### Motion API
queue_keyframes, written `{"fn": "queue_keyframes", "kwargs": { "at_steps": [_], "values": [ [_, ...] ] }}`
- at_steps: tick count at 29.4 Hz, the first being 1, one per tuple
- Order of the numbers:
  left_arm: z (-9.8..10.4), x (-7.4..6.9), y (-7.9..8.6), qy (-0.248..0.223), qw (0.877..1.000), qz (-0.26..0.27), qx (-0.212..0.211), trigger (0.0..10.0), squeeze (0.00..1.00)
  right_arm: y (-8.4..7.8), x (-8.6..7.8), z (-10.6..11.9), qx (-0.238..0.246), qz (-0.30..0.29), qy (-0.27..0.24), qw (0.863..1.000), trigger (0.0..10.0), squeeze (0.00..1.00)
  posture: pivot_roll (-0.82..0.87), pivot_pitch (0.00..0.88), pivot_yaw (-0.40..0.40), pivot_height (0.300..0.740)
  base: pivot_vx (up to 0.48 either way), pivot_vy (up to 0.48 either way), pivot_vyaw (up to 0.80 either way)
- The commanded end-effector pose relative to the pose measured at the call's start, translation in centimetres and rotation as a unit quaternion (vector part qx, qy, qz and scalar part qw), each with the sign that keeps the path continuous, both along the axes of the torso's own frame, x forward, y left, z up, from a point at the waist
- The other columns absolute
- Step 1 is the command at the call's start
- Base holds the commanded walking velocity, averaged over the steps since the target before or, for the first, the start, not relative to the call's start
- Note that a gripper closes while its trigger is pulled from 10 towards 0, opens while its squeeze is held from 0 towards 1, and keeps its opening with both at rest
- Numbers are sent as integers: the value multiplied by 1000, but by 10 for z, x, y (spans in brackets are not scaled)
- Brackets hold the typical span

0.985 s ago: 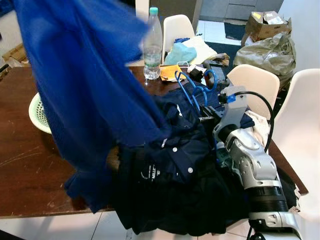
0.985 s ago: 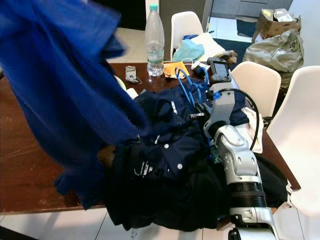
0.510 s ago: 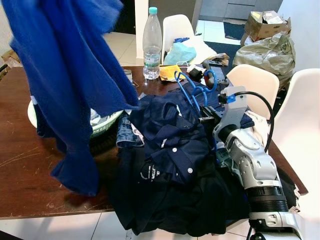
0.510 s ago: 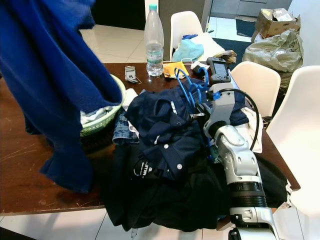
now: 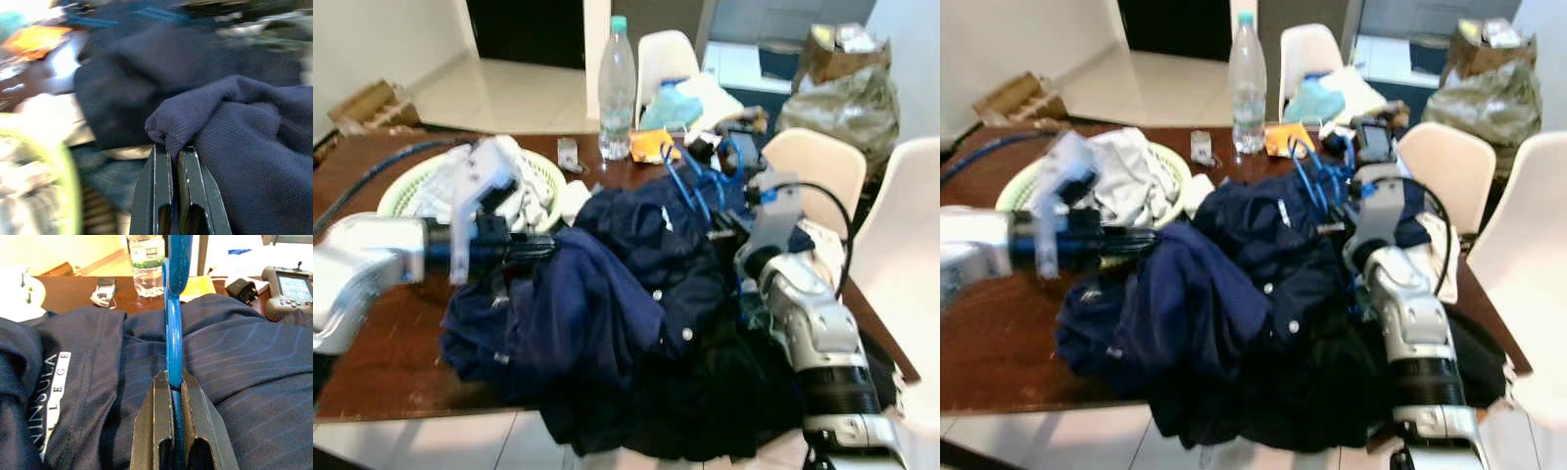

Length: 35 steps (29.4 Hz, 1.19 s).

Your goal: Hang hanger

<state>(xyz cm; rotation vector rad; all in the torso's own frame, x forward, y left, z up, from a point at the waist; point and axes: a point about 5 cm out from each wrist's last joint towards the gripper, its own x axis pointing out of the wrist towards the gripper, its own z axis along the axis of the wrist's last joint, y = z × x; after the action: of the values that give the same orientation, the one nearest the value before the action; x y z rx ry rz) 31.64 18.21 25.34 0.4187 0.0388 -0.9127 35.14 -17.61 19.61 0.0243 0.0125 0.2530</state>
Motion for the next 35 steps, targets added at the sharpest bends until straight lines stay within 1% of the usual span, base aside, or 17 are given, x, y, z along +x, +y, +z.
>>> {"fn": "queue_keyframes", "kwargs": {
  "at_steps": [1, 5, 6, 7, 11, 14, 17, 18, 19, 21, 23, 25, 27, 31, 32, 34, 35],
  "values": [
    [4, 5, 1, -29, 999, 22, 13, 10000, 0, 0, -2, -15, -3, -1, 32, 999, 10000, 0, 168, 102, -3, 740, 0, 0, 0],
    [4, 12, -2, -85, 994, 44, 55, 10000, 0, 1, -2, -15, -3, -1, 31, 1000, 10000, 0, 166, 103, -1, 740, 0, 0, 0],
    [2, 14, -5, -104, 991, 48, 73, 10000, 439, 1, -3, -15, -2, -1, 32, 999, 10000, 0, 168, 105, -2, 740, 0, 0, 0],
    [0, 14, -8, -109, 990, 43, 82, 10000, 1000, 1, -3, -15, -3, 0, 32, 999, 10000, 0, 161, 108, -2, 740, 0, 0, 0],
    [0, 11, -13, -102, 992, 26, 70, 10000, 1000, 1, -4, -15, -3, 0, 32, 999, 10000, 0, 161, 108, -2, 740, 0, 0, 0],
    [12, -6, -10, -77, 996, -29, 14, 10000, 1000, 1, -4, -14, -4, 0, 31, 1000, 10000, 0, 165, 115, -3, 740, 0, 0, 0],
    [17, -12, -8, -70, 996, -50, -1, 10000, 1000, 1, -4, -14, -5, 0, 31, 1000, 10000, 0, 165, 115, -3, 740, 0, 0, 0],
    [29, -37, 6, -37, 992, -117, -12, 10000, 1000, 2, -4, -14, -4, 1, 32, 999, 10000, 0, 175, 120, -2, 740, 0, 0, 0],
    [29, -37, 6, -37, 992, -117, -12, 10000, 1000, 2, -4, -14, -4, 1, 32, 999, 10000, 0, 175, 120, -2, 740, 0, 0, 0],
    [34, -54, 15, -5, 987, -161, -2, 10000, 1000, 4, -4, -15, -3, 3, 32, 999, 10000, 0, 175, 120, -2, 740, 0, 0, 0],
    [34, -57, 16, 0, 986, -167, 0, 10000, 1000, 4, -4, -15, -3, 3, 32, 999, 10000, 0, 175, 120, -2, 740, 0, 0, 0],
    [31, -62, 21, 18, 984, -179, 17, 10000, 1000, 5, -4, -15, -3, 4, 33, 999, 10000, 0, 180, 120, -3, 740, 0, 0, 0],
    [26, -79, 52, 85, 979, -151, 111, 10000, 1000, 7, -3, -17, -3, 6, 35, 999, 10000, 0, 193, 123, -2, 740, 0, 0, 0],
    [28, -85, 72, 114, 973, -103, 174, 10000, 1000, 8, -3, -17, -2, 8, 36, 999, 10000, 0, 198, 124, 1, 740, 0, 0, 0],
    [28, -84, 80, 114, 971, -77, 194, 10000, 1000, 8, -3, -17, -1, 8, 36, 999, 10000, 0, 198, 124, 1, 740, 0, 0, 0],
    [24, -81, 107, 117, 955, 13, 274, 10000, 1000, 9, -3, -17, 1, 8, 36, 999, 10000, 0, 203, 125, 4, 740, 0, 0, 0],
    [17, -77, 124, 103, 942, 71, 310, 10000, 867, 8, -2, -19, 1, 5, 38, 999, 10000, 0, 204, 126, 3, 740, 0, 0, 0]
  ]
}}
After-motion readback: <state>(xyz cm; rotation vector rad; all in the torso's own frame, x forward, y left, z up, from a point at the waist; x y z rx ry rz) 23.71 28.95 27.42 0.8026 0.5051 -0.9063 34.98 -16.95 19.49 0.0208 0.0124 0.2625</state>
